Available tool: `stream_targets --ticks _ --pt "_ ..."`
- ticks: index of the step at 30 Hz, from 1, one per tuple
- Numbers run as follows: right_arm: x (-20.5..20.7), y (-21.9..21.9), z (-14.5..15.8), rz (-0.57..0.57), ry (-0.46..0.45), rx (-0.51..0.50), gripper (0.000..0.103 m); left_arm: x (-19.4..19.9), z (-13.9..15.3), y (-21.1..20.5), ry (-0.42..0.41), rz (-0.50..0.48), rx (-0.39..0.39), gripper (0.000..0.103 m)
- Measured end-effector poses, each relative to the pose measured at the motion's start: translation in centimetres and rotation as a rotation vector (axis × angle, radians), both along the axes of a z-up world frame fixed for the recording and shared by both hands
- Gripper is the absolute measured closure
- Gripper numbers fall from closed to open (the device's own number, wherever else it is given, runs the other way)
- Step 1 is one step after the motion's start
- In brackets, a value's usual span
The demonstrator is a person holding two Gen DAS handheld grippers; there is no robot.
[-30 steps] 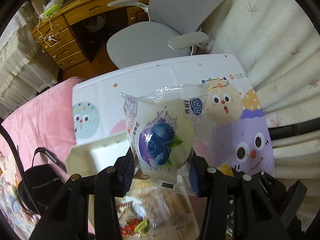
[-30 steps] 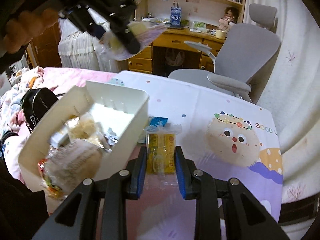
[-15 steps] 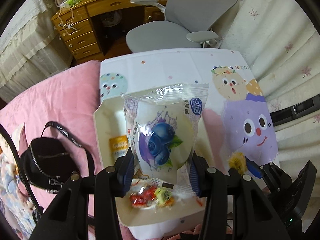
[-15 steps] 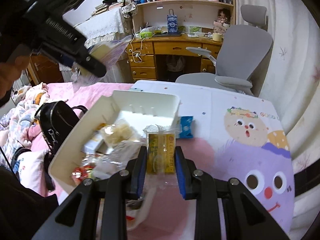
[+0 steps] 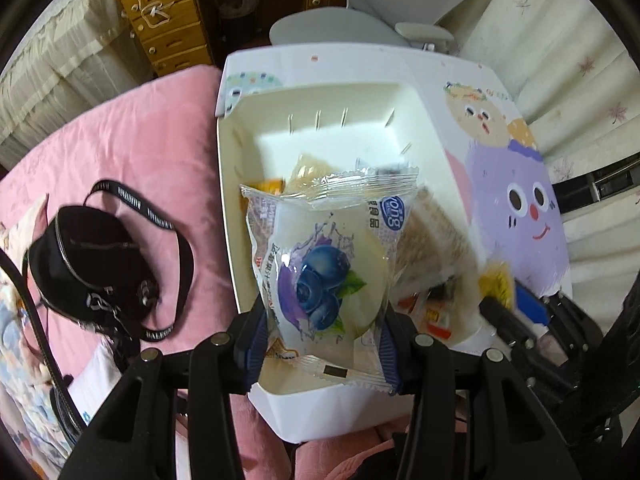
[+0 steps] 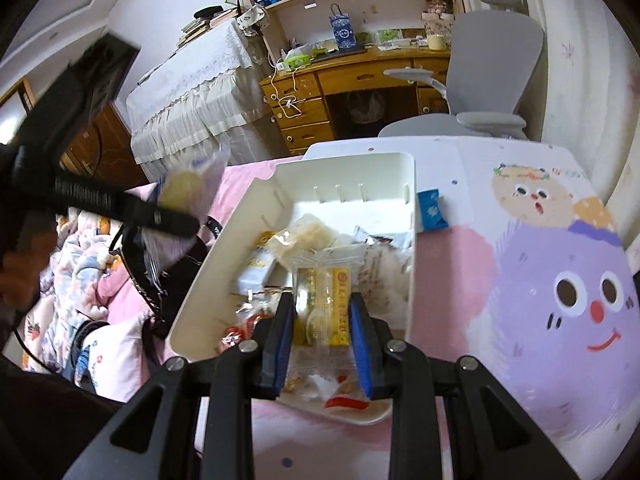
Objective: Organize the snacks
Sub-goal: 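Carry the blueberry bun and yellow pack over the white tray while opening both tools, then move the open right tool toward the blue snowflake pack beside the tray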
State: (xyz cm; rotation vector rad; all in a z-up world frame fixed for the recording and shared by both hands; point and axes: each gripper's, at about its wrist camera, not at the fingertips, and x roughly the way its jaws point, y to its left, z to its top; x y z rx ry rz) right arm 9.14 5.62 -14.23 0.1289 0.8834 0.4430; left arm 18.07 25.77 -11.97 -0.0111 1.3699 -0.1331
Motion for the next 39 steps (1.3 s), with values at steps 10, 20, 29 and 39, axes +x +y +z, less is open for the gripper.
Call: stream_targets --ticks 10,20,29,39 --pt "-0.5 0.6 -0.2 -0.053 0.008 -0.017 0.059 -1.8 -2.1 0.9 0.024 0.053 -0.035 0.025" --pt "-1.2 -1.2 0.2 -0.077 0.016 -0.090 0.049 -2.1 -1.4 -0.9 -0.035 0.037 -0.074 0.022" --pt "-1.0 -4.1 0.4 -0.082 0.018 -0.142 0.035 -3.4 -2.7 -4.9 -0.003 0.030 -0.101 0.016" --pt "2.2 -10.1 -0.5 -0.021 0.037 -0.136 0.025 -3.5 -0.5 -11.0 -0.133 0.063 -0.145 0.016"
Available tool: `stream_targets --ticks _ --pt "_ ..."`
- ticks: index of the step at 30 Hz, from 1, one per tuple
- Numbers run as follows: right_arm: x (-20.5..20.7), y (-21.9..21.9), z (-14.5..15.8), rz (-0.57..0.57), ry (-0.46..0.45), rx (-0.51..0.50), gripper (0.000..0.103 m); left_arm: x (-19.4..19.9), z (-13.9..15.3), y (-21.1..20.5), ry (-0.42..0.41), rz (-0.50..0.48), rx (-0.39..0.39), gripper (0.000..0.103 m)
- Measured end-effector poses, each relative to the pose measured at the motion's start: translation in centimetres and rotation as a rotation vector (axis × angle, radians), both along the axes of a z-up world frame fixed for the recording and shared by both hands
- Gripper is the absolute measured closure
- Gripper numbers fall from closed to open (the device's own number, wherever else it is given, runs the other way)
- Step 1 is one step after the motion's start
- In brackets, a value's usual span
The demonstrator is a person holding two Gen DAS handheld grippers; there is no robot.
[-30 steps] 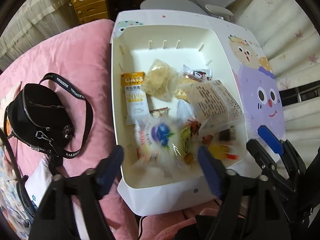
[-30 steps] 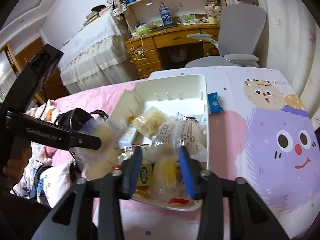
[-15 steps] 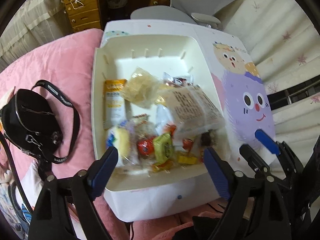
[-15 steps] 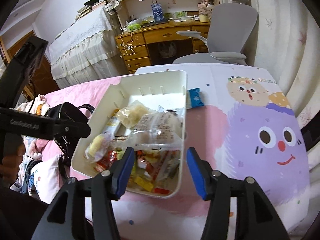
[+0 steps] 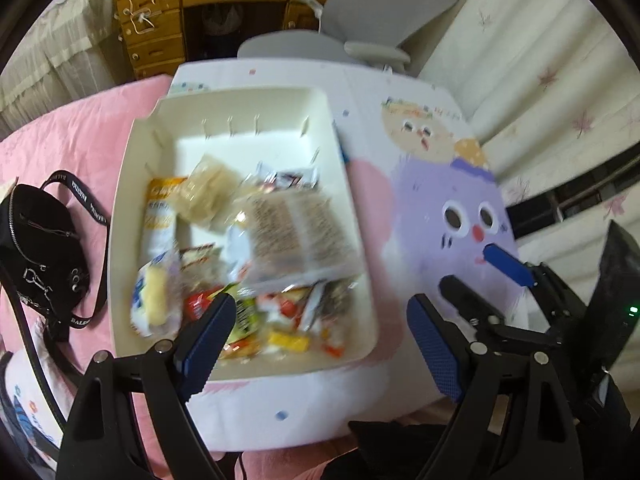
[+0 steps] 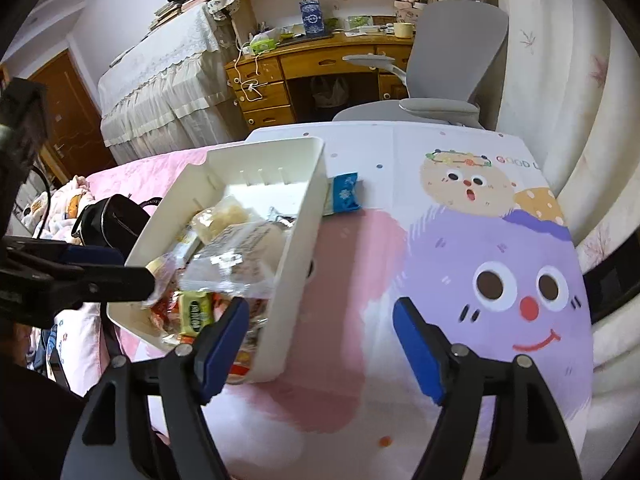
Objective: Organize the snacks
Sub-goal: 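Move the open right tool toward the blue snowflake pack beside the tray, then grasp the blue snowflake pack with the right tool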
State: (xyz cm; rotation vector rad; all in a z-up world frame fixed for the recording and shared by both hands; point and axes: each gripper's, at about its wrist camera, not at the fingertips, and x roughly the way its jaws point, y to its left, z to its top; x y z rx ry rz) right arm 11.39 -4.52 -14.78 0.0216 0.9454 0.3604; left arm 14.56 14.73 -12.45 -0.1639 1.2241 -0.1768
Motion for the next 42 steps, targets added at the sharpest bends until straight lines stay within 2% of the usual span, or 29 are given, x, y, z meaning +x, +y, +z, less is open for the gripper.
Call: stream_targets --ticks 5,12,18,24,30,34,42 --pt "2.9 -2.7 -0.6 0.069 0.005 0.010 0.021 0.4 0.8 -3.1 -0.049 0.077 0.003 0.016" --pt "7.2 -4.8 -1.3 0.217 -0.045 -0.018 0.020 0.8 -0.4 -6.0 -0.024 0.198 0.019 0.016" --pt "10.2 -4.5 -2.0 0.341 -0.118 -0.042 0.020 1.2 -1.7 -7.0 -0.009 0.240 0.019 0.016" --pt "13.3 -2.2 -3.7 0.459 -0.178 -0.072 0.020 2.4 -2.6 -6.8 -0.024 0.304 0.000 0.016" --pt "16.2 0.0 -6.2 0.490 -0.179 -0.073 0.020 3.6 -3.7 -6.0 -0.013 0.367 0.000 0.016" --pt "18.4 1.3 -8.4 0.506 -0.144 -0.049 0.021 4.1 -4.4 -4.9 0.000 0.427 0.001 0.016" --pt "20.9 3.1 -11.3 0.513 -0.091 -0.025 0.032 4.5 -5.4 -3.5 0.043 0.490 0.020 0.016"
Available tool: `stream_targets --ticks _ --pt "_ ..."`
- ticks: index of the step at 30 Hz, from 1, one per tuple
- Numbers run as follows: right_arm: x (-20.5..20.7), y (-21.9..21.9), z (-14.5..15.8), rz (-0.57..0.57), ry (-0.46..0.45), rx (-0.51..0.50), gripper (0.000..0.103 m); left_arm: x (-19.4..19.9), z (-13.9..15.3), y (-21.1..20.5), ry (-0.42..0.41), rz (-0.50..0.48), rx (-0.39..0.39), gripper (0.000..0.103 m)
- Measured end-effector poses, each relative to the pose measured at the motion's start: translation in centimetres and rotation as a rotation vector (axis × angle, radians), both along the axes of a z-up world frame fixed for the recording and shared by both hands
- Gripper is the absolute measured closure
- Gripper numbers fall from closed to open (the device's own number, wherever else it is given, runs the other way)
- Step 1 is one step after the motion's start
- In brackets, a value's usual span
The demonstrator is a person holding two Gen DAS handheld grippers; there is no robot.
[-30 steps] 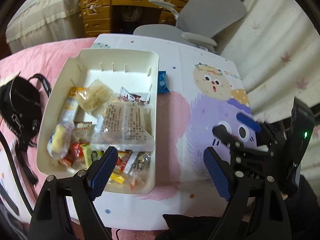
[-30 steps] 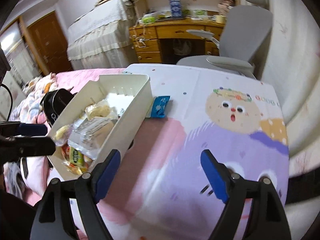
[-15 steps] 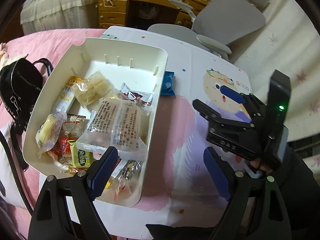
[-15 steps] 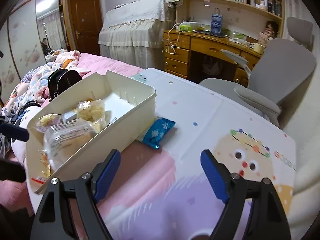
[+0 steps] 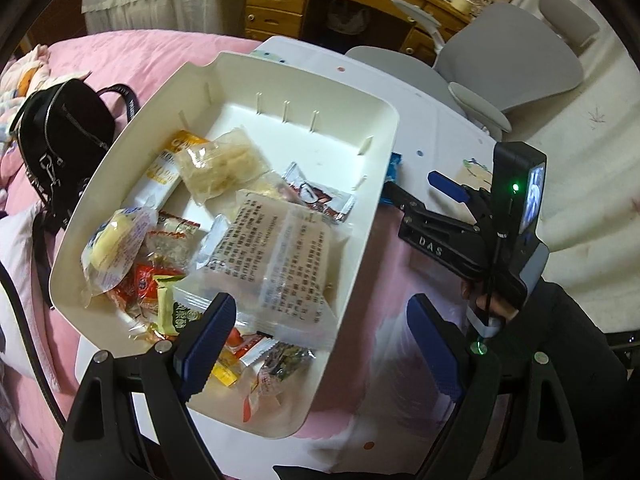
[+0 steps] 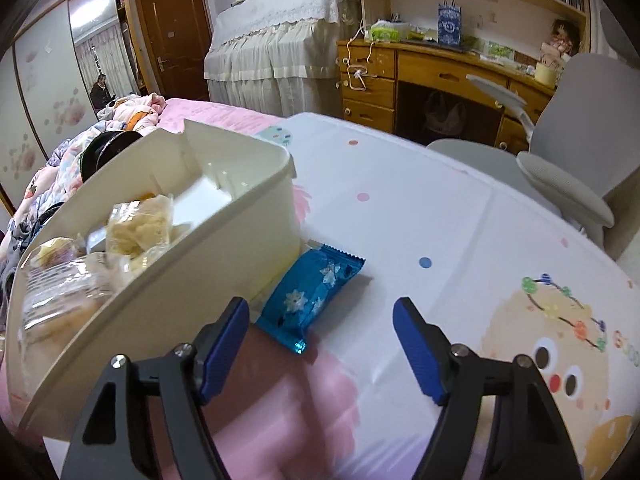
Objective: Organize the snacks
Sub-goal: 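Grasp the blue snowflake pack with the right tool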
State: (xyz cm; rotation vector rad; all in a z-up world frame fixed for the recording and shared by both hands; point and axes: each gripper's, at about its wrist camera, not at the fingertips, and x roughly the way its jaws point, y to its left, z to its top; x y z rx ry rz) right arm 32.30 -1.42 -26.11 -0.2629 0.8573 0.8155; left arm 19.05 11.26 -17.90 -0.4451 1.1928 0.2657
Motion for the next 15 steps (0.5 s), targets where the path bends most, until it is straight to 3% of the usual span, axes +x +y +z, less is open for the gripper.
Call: stream_targets --ticks 4,11,15 --pt "1.0 0.5 -1.0 -0.005 0.050 0.015 0.042 0.3 -0.2 0.4 0.011 0.015 0.006 0.016" --pt "1.9 1.0 -1.7 -0.028 0.125 0.053 0.050 0.7 -0.4 0.4 0.017 0.013 0.000 0.016" --pt "1.9 1.6 -1.8 -0.015 0.126 0.041 0.057 0.9 -0.4 0.4 0.019 0.013 -0.002 0.016"
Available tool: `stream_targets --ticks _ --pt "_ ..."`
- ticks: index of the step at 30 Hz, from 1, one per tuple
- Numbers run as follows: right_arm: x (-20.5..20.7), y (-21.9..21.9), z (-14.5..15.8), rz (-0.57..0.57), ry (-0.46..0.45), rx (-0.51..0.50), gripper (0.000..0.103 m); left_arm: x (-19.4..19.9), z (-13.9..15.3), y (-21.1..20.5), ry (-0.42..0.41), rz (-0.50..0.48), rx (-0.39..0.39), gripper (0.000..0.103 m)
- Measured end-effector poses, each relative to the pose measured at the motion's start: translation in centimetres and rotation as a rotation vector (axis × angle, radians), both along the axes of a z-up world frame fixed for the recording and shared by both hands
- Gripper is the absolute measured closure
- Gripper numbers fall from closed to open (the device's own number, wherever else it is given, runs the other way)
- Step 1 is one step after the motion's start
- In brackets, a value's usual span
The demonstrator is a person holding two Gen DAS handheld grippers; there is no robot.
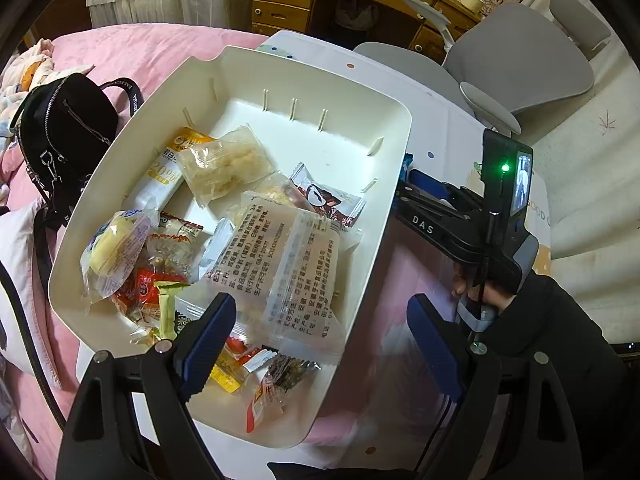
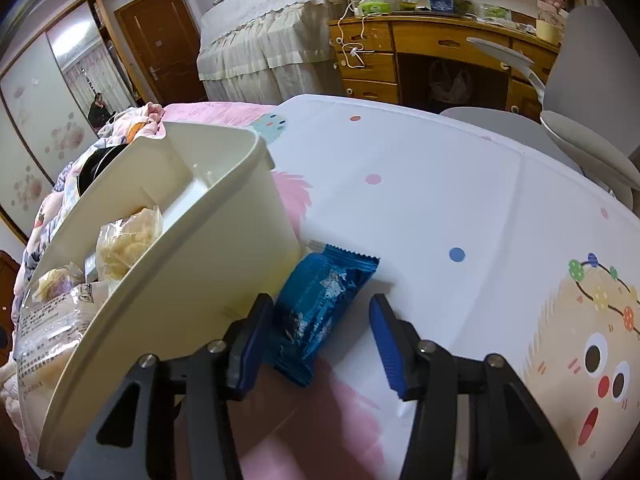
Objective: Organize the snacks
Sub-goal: 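Grasp the blue snowflake pack with the right tool, then carry the blue snowflake pack over the white tray and open the right tool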
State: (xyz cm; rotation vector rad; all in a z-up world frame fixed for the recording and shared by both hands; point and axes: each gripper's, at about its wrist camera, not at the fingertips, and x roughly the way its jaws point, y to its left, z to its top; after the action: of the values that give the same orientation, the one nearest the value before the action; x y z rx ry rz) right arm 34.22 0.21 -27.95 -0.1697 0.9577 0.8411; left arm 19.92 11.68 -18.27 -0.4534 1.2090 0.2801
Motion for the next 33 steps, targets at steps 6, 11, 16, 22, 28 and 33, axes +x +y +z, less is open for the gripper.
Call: stream_targets --ticks 6,11,16,22,28,33 --pt "-0.4 0.9 0.1 0.025 -0.001 -0.021 0.071 -0.1 0.2 0.1 -0.005 0.004 0.002 0.016" --pt "-0.7 0.5 0.3 0.017 0.016 -0.034 0.077 -0.4 1.1 0.2 -0.021 0.008 0.009 0.016" --pt "-1.5 -0.6 0.8 -0.003 0.029 -0.077 0.078 -0.8 2.3 0.3 -0.054 0.002 0.020 0.016" --pt "-2.6 -3.0 3.5 -0.076 0.031 -0.070 0.078 -1.5 3.7 0.0 -0.089 -0.014 0.025 0.016" --pt "-4.1 -5.0 7.4 -0.143 0.006 -0.016 0.078 -2.5 5.2 -0.3 -0.129 -0.033 0.026 0.016" --pt "-5.8 -5.2 10.5 -0.166 0.000 0.038 0.078 -3.9 6.0 -0.2 -0.155 -0.066 0.012 0.016"
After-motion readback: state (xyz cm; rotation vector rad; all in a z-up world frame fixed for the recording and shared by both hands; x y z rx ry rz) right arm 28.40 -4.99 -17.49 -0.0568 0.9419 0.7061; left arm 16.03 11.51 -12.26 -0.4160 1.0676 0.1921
